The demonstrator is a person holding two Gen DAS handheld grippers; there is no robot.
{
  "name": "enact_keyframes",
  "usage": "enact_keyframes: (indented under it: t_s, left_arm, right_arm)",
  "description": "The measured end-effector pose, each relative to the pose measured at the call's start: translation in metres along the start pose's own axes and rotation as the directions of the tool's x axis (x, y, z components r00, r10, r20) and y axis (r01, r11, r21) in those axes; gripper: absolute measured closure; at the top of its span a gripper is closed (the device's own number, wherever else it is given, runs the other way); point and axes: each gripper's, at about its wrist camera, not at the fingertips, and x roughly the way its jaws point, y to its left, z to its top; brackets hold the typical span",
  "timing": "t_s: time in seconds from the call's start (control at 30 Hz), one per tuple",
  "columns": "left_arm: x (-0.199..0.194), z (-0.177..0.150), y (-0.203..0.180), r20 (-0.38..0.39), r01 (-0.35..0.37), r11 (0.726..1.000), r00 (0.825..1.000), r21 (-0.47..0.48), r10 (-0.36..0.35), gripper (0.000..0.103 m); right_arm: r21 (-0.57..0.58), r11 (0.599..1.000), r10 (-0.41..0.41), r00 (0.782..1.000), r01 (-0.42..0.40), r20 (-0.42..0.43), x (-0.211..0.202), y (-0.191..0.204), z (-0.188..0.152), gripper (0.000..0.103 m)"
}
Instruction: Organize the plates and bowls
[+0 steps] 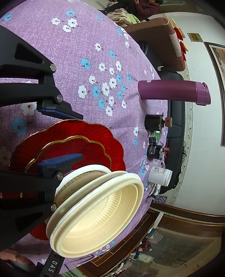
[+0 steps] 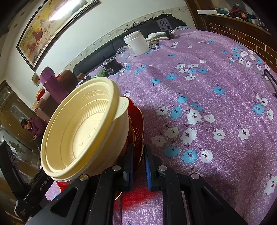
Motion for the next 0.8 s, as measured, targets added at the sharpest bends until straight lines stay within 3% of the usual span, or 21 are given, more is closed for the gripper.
enact_keyframes:
  t_s: [0.57, 0.7, 0.8]
  left_arm:
    - [-0.005, -0.001, -0.003, 0.028, -0.012, 1.000, 1.000, 0.016, 0.012, 0.063]
    - [-0.005, -0.001, -0.001, 0.027, -0.012, 1.000, 1.000, 0.009, 0.012, 0.054]
    - [-0.004, 0.000, 0.000, 0.021, -0.008, 1.000, 1.000, 0.003, 0.008, 0.054]
  right_arm:
    - [0.000, 1.000, -0.002, 1.000, 0.002, -0.012, -0.014, 0.000, -0.013, 0.085]
    - [-0.003, 1.000, -0.006, 1.000, 0.006, -0.013, -0.018, 0.001, -0.017, 0.084]
    - [-0.001, 1.000, -0.008, 1.000, 0.008, -0.016, -0.020, 0.001, -0.018, 0.084]
